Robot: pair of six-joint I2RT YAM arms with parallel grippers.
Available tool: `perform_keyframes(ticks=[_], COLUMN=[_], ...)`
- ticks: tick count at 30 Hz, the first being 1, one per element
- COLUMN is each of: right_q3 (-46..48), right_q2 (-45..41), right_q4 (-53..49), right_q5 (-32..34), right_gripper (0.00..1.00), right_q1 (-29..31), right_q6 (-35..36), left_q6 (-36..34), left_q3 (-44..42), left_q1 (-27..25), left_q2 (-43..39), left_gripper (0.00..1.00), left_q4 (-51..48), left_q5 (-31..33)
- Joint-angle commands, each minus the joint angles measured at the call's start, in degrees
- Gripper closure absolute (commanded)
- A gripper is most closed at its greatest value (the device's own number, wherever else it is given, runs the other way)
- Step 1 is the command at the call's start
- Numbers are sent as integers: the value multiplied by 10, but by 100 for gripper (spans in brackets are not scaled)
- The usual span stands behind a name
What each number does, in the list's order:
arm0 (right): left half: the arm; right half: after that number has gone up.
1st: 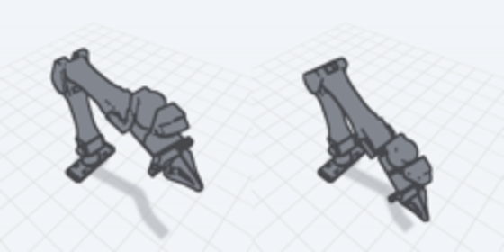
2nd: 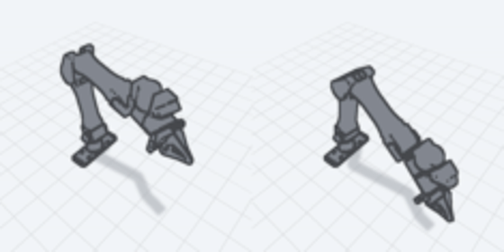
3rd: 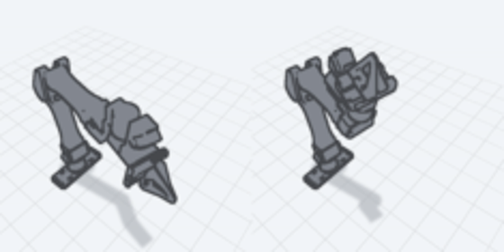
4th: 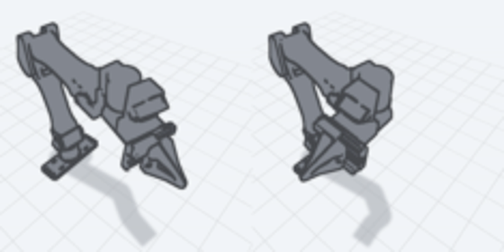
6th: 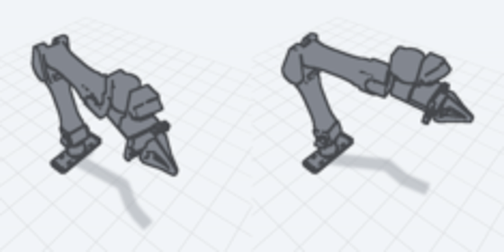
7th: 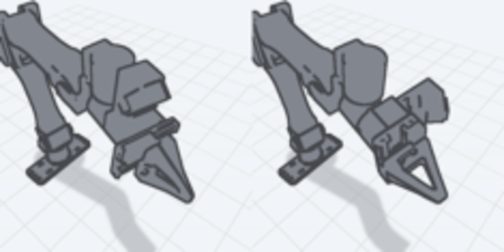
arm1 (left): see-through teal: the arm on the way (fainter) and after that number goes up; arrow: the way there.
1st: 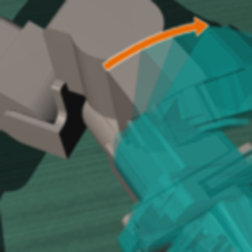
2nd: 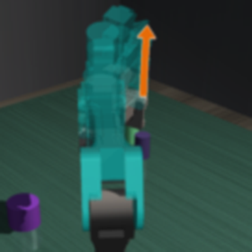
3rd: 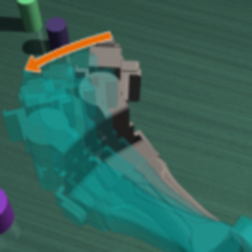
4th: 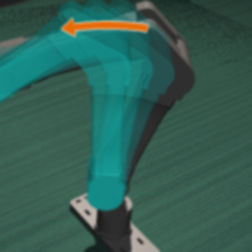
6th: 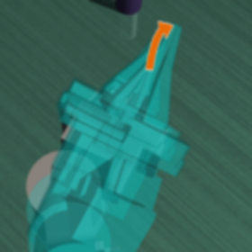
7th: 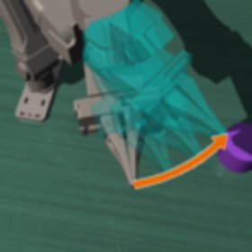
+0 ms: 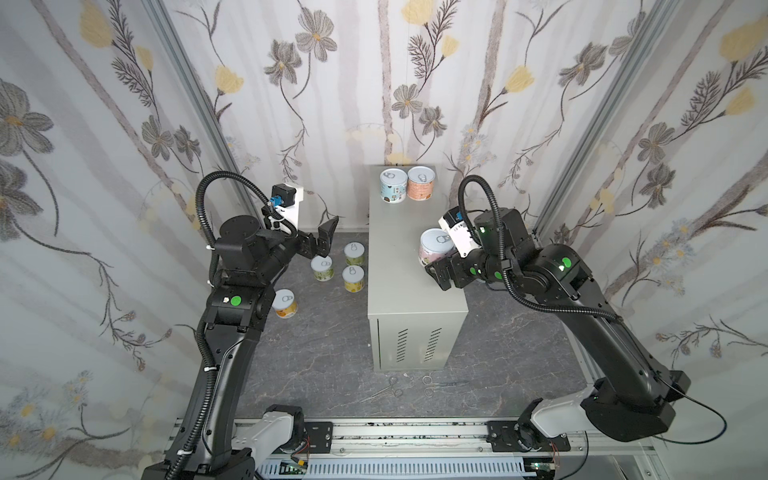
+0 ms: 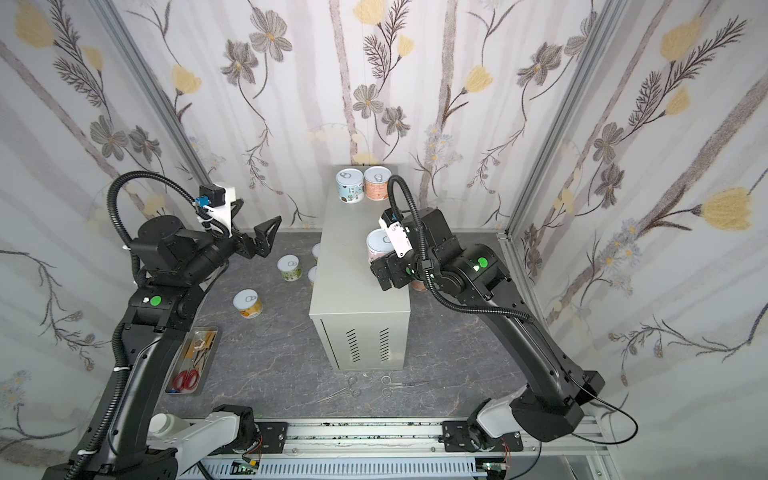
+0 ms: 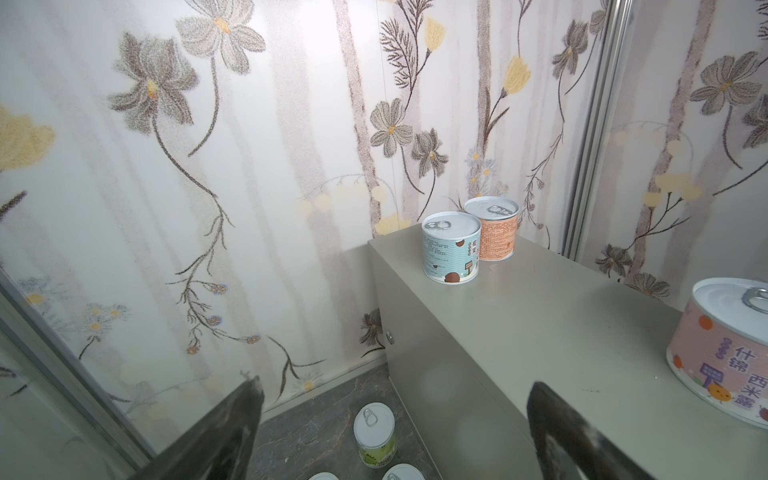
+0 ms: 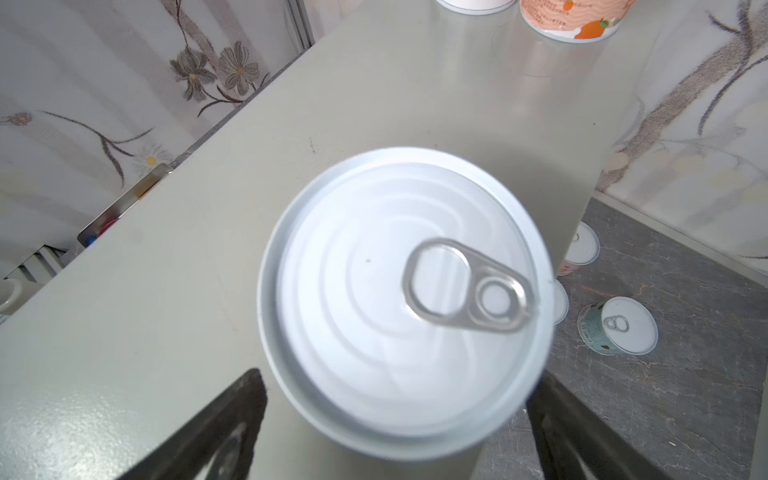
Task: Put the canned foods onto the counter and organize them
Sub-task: 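Carry the pink can toward the light-blue and orange cans with the right gripper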
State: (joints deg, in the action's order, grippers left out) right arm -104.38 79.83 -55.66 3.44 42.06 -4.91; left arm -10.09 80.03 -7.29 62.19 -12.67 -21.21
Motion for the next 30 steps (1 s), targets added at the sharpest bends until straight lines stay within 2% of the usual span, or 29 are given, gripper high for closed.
perform_keyframes(ticks=[1, 7, 13, 22, 30], right_q3=[72, 222, 309, 341, 339], right_q2=[-44, -139, -184, -181, -149], right_q4=[129, 286, 395, 455, 486], right_q5=[17, -5, -6, 27, 37], right_gripper=[4, 4, 5, 8, 15], right_q1=[11, 15, 18, 18, 15], right_q6=[2, -12, -21, -4, 5], left_q6=[0, 5, 9, 12, 4], left_q3=[6, 6, 6, 8, 10], left_q1=[0, -1, 0, 0, 1], left_q2=[0, 5, 7, 15, 31], left_gripper=[0, 0, 0, 0, 0], left_q4=[4, 6, 7, 5, 4], left_q5=[-8, -16, -20, -27, -20])
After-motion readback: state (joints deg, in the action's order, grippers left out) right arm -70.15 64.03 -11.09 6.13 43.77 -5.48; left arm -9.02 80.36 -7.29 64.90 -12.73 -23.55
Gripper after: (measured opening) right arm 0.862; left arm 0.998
